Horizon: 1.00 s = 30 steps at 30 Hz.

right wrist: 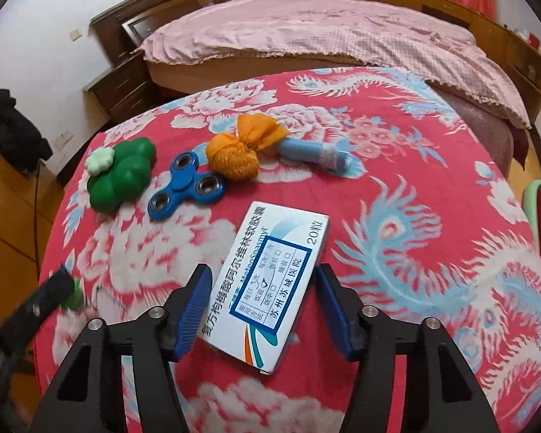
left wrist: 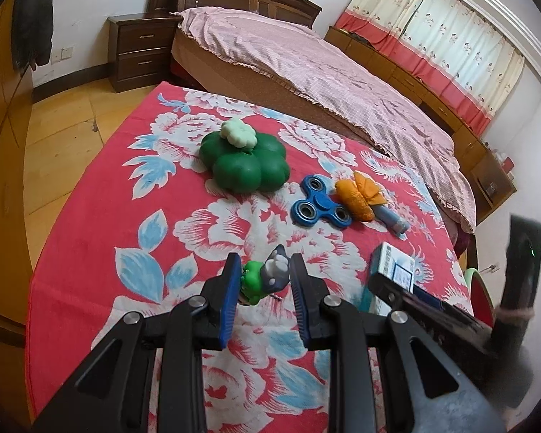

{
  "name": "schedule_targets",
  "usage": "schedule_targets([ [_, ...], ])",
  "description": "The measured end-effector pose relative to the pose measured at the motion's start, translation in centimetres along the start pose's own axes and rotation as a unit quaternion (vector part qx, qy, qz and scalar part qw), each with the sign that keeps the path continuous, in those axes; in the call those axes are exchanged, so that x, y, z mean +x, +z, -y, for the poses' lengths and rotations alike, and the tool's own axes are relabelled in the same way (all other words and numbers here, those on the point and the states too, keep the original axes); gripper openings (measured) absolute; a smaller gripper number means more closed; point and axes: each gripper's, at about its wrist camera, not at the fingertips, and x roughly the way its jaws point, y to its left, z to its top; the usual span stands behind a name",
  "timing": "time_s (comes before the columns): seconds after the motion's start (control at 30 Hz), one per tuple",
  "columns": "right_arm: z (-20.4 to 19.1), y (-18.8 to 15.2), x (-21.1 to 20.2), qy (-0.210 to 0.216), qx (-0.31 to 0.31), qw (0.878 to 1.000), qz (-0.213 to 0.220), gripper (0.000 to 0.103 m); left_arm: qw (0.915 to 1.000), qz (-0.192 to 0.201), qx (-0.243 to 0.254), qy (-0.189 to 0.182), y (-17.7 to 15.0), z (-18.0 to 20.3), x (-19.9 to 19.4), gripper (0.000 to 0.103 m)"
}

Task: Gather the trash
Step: 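Carry the keychain and medicine box over the red bucket with both tools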

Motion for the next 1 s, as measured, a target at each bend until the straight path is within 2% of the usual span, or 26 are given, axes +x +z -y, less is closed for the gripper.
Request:
schedule_targets([
  [0.3, 3.6, -2.0, -4.2, 0.023, 0.015, 0.999, 0.036, 0.059, 0.9996, -0.004, 0.018, -0.021, -0.7, 2.1, -0.9, 0.027],
  [1.0, 14.5, -5.5, -11.3, 0.005, 0.115, 0.989, 0.097, 0.059, 0.9929, -0.017, 0.108, -0.045, -3.5, 11.1, -2.0, 0.027],
])
